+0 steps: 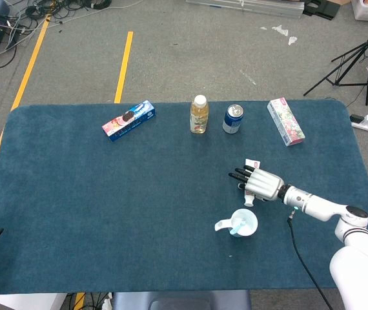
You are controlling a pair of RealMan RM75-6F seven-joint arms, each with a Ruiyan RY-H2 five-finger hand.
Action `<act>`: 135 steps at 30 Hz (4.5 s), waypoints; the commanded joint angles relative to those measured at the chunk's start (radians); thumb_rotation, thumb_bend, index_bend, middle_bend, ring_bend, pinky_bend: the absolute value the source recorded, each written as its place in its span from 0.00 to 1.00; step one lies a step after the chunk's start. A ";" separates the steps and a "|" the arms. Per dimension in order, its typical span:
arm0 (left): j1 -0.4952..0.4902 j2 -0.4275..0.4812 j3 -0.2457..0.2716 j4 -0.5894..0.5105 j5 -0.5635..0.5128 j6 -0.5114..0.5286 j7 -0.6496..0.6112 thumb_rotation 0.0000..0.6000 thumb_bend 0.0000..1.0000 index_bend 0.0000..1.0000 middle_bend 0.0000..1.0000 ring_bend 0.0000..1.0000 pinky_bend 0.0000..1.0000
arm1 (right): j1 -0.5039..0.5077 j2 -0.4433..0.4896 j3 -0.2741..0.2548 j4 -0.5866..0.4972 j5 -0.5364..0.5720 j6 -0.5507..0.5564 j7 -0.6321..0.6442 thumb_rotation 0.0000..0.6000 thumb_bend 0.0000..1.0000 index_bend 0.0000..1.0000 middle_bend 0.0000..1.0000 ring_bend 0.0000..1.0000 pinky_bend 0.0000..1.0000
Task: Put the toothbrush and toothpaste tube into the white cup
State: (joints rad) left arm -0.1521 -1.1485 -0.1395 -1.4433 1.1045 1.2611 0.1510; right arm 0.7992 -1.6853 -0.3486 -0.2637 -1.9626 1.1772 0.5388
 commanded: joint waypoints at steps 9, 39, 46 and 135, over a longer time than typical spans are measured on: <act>0.003 0.003 0.000 -0.003 0.001 0.005 -0.002 1.00 0.00 0.47 0.25 0.25 0.31 | 0.000 -0.015 -0.002 0.013 0.010 -0.013 -0.003 1.00 0.26 0.46 0.00 0.00 0.16; 0.013 0.022 0.008 -0.032 0.024 0.020 -0.020 1.00 0.00 0.47 0.25 0.25 0.31 | -0.048 0.013 0.119 -0.059 0.142 0.104 -0.005 1.00 0.26 0.60 0.00 0.00 0.16; 0.019 0.029 0.015 -0.045 0.047 0.034 -0.030 1.00 0.00 0.47 0.25 0.25 0.31 | -0.078 0.055 0.161 -0.153 0.176 0.179 -0.042 1.00 0.25 0.60 0.00 0.00 0.16; 0.045 0.060 0.055 -0.128 0.157 0.097 -0.027 1.00 0.00 0.47 0.25 0.25 0.31 | -0.318 0.705 0.253 -1.351 0.146 0.155 -0.105 1.00 0.25 0.61 0.01 0.00 0.16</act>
State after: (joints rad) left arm -0.1066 -1.0883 -0.0848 -1.5714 1.2617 1.3578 0.1237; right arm 0.4804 -0.9791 -0.0961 -1.6148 -1.8164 1.3329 0.4344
